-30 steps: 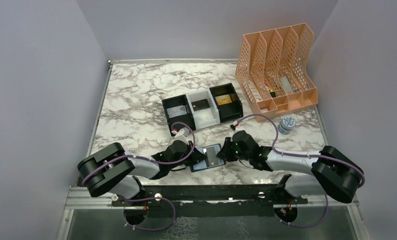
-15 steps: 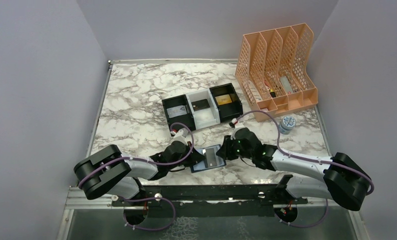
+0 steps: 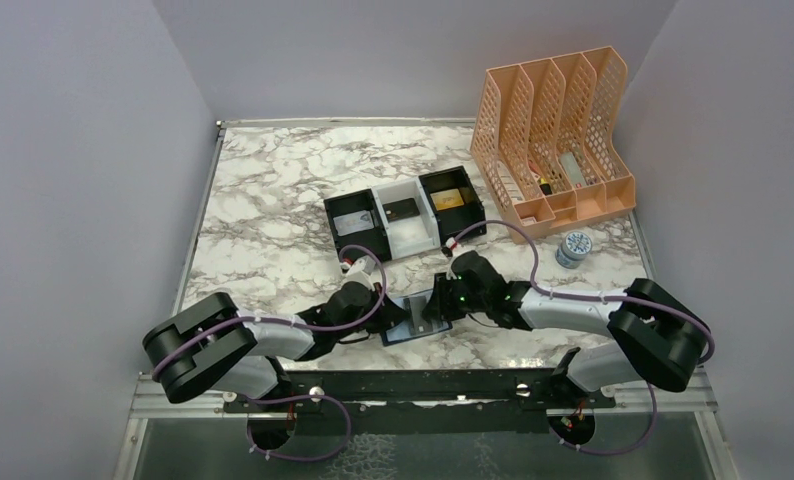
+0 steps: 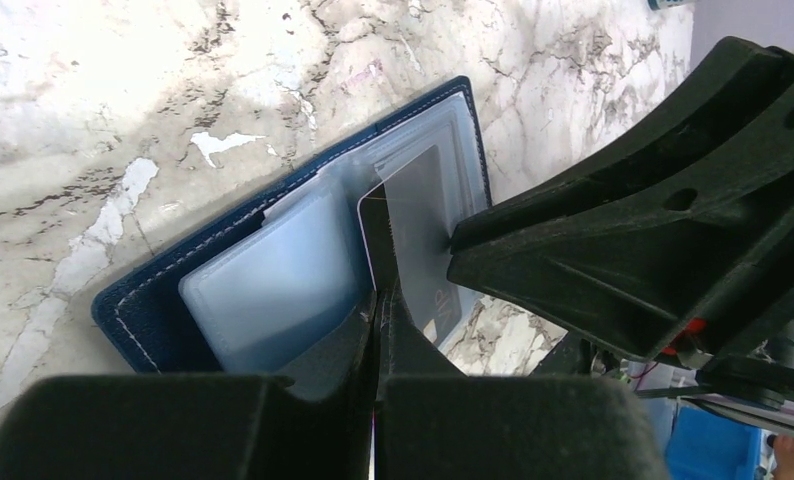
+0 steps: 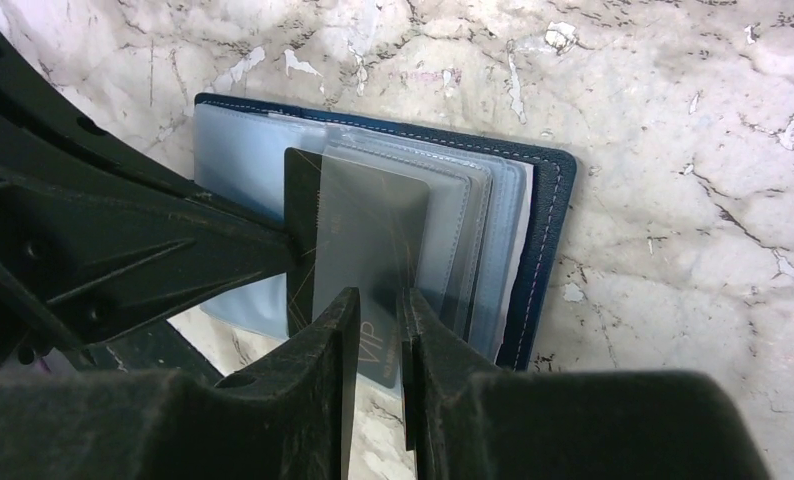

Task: Take the credit cards out of the card holder

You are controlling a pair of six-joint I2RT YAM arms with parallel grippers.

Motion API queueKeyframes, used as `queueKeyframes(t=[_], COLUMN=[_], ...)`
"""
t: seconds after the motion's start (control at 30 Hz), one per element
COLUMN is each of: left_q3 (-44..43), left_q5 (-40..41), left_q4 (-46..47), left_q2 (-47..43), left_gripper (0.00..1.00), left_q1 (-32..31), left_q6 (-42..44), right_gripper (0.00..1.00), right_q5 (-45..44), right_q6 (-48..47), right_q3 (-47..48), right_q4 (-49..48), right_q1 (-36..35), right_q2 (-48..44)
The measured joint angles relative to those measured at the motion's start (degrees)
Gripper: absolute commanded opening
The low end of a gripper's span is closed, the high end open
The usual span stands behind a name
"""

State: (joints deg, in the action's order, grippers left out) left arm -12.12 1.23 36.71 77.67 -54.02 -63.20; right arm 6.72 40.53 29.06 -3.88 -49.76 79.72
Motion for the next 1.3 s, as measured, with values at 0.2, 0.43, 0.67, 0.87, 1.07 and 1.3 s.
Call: queueKeyframes(t=[0.2, 0.43, 0.67, 0.87, 1.07, 1.3], left_q3=[0.0, -0.2, -1.6, -1.6, -1.7, -1.7], left_q5=[0.9, 1.2, 1.2, 1.1, -0.5, -2.7], left_q4=[-2.7, -4.3, -3.1, -2.4, -1.6, -1.5], left_q2=[-3.0, -2.7, -0.2, 0.0, 0.7, 0.5], left_gripper=[0.04, 0.33, 0.42, 0.38, 0.24, 0.12], left_q1=[0.0, 0.0, -0.1, -0.1, -0.1, 0.0], left_q6=[0.5, 0.8, -0.6, -1.0, 0.4, 1.4], right_gripper=[0.22, 0.22, 0.22, 0.22, 0.22, 0.22], right_q5=[-0.8, -0.6, 0.4, 0.1, -0.9, -0.9], right_q6=[0.5, 1.8, 3.6, 4.2, 4.0, 3.9], right_q3=[0.0, -0.7, -1.2, -1.4, -0.8, -0.8], right_q4=[-0.1, -2.4, -5.6, -5.9, -4.7, -4.4], right_q1=[0.0, 0.0, 0.0, 0.0, 0.1, 0.6], right_q2=[0.0, 0.6, 1.9, 2.1, 1.9, 1.8])
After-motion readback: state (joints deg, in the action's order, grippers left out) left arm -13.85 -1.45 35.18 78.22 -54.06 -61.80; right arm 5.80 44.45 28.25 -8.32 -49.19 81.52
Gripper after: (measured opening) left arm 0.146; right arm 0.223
